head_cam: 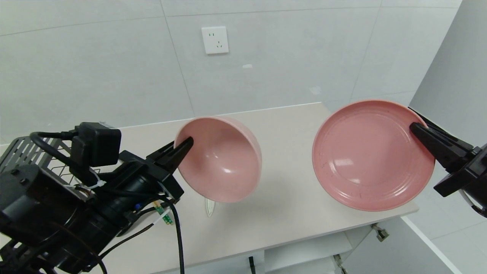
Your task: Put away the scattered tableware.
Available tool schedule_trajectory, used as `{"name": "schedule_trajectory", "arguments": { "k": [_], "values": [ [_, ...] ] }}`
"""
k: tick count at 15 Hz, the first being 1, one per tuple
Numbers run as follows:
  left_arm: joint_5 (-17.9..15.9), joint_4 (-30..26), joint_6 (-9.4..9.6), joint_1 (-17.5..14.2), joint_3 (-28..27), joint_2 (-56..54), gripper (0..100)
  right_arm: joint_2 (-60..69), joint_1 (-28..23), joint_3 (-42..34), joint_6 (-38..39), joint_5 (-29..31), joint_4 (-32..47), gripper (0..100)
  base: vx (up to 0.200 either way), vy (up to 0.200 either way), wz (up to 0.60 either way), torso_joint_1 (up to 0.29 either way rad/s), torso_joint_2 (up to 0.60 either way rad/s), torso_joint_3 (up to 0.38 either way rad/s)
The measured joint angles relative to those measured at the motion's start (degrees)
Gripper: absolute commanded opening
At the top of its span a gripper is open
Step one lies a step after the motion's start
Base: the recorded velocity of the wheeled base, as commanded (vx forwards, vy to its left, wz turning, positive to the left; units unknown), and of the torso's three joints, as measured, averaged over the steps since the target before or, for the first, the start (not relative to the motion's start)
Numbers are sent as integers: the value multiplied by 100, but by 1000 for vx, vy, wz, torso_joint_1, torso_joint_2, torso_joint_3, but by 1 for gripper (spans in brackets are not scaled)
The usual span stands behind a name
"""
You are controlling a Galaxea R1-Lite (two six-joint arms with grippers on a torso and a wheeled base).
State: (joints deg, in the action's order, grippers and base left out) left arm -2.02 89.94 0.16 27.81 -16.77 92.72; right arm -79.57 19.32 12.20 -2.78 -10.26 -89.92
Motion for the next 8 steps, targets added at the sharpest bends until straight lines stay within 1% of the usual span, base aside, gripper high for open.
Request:
{"name": "schedule_trajectory", "arguments": {
  "k": [1,3,5,6,8],
  "values": [
    [4,0,2,27,-4,27,0,13,-26,-7,0,-2,-2,0,0,0,0,0,0,0],
    [15,0,33,61,44,33,0,24,-41,-16,-1,-5,0,0,-200,0,0,0,7,0],
    [61,-2,435,66,101,44,0,33,-41,-16,-9,-7,-2,0,-200,0,0,0,0,-2],
    [63,0,473,66,116,44,0,33,-44,-13,-9,-7,0,0,-200,0,0,27,2,-2],
    [66,2,484,28,127,24,0,30,-41,-17,-11,-10,-2,0,-200,0,0,-3,-2,5]
  ]
}}
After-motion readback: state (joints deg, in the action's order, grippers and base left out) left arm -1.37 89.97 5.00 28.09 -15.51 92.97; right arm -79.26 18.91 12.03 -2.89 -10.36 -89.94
